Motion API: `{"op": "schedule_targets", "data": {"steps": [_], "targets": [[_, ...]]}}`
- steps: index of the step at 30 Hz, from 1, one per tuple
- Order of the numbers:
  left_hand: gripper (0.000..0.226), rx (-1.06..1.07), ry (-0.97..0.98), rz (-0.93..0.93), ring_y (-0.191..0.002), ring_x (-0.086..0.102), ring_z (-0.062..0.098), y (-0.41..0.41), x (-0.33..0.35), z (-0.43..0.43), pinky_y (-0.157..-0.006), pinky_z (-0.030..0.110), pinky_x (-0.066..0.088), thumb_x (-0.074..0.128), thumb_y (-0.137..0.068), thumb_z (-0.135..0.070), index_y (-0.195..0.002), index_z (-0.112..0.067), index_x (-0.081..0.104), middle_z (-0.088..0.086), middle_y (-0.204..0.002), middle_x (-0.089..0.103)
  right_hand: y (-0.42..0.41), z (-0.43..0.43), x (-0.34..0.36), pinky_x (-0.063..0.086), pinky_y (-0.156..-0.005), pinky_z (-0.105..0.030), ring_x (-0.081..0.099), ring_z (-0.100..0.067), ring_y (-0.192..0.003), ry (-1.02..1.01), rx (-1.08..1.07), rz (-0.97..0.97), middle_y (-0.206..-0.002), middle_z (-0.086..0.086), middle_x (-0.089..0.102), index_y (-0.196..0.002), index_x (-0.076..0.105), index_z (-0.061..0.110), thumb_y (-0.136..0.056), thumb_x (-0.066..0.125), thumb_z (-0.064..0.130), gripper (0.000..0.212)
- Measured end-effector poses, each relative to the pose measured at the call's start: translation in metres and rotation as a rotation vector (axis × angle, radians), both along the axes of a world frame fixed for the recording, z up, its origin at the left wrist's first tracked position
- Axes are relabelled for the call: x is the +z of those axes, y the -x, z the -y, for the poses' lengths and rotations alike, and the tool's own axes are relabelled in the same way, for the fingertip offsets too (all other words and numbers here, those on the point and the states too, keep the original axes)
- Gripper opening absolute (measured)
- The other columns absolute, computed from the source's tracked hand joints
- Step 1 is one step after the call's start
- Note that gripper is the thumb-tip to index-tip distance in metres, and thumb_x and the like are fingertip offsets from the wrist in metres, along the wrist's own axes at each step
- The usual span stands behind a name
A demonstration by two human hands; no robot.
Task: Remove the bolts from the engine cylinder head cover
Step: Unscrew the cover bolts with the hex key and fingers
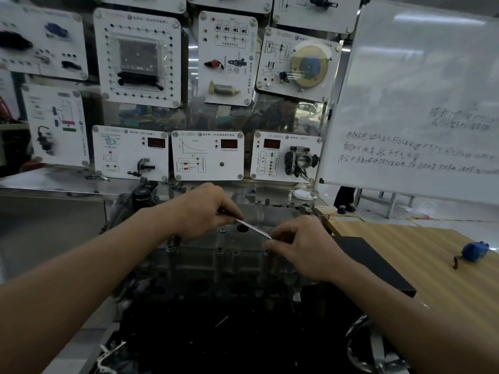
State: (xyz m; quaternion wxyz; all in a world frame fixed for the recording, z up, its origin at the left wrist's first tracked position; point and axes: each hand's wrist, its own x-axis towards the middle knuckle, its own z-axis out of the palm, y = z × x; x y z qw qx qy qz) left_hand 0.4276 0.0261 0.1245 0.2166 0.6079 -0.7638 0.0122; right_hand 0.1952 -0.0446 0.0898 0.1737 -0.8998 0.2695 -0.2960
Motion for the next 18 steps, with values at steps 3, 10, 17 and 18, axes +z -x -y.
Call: {"op": "schedule_targets", "data": {"steps": [3, 10, 17, 18], "targets": [[0.021, -0.019, 0.009, 0.005, -0.077, 0.063, -0.009, -0.004, -0.001, 0.004, -0.069, 0.007, 0.043, 0.068, -0.091, -0.017, -0.104, -0.030, 0.077, -0.026, -0.082, 0.068, -0.003, 0.000, -0.002, 0.052, -0.068, -0.020, 0.065, -0.007, -0.065, 0.012, -0.020, -0.022, -0.072, 0.004, 0.073, -0.085, 0.079, 0.017, -0.088, 0.073, 0.030, 0.014], [0.022, 0.032, 0.022, 0.069, -0.077, 0.060, -0.009, 0.001, -0.005, -0.002, -0.072, 0.010, 0.043, 0.066, -0.092, -0.019, -0.109, -0.030, 0.075, -0.030, -0.080, 0.061, -0.008, 0.003, 0.000, 0.056, -0.062, -0.021, 0.065, -0.005, -0.061, 0.042, -0.062, -0.116, -0.072, 0.003, 0.072, -0.085, 0.076, 0.018, -0.089, 0.072, 0.030, 0.014], [0.026, 0.045, 0.063, 0.117, -0.078, 0.062, 0.006, 0.009, -0.024, -0.034, -0.074, 0.034, 0.054, 0.058, -0.097, -0.025, -0.120, -0.024, 0.070, -0.020, -0.084, 0.062, -0.014, 0.001, 0.009, 0.057, -0.061, -0.035, 0.064, -0.016, -0.060, 0.127, -0.025, -0.334, -0.066, 0.000, 0.068, -0.077, 0.073, 0.015, -0.094, 0.065, 0.031, 0.025], [0.026, 0.071, 0.069, 0.118, -0.079, 0.062, 0.010, 0.011, -0.026, -0.035, -0.075, 0.037, 0.054, 0.056, -0.098, -0.026, -0.120, -0.024, 0.070, -0.017, -0.086, 0.063, -0.014, 0.001, 0.011, 0.057, -0.061, -0.036, 0.064, -0.017, -0.060, 0.132, -0.022, -0.347, -0.067, -0.001, 0.068, -0.077, 0.073, 0.015, -0.094, 0.065, 0.031, 0.025]]}}
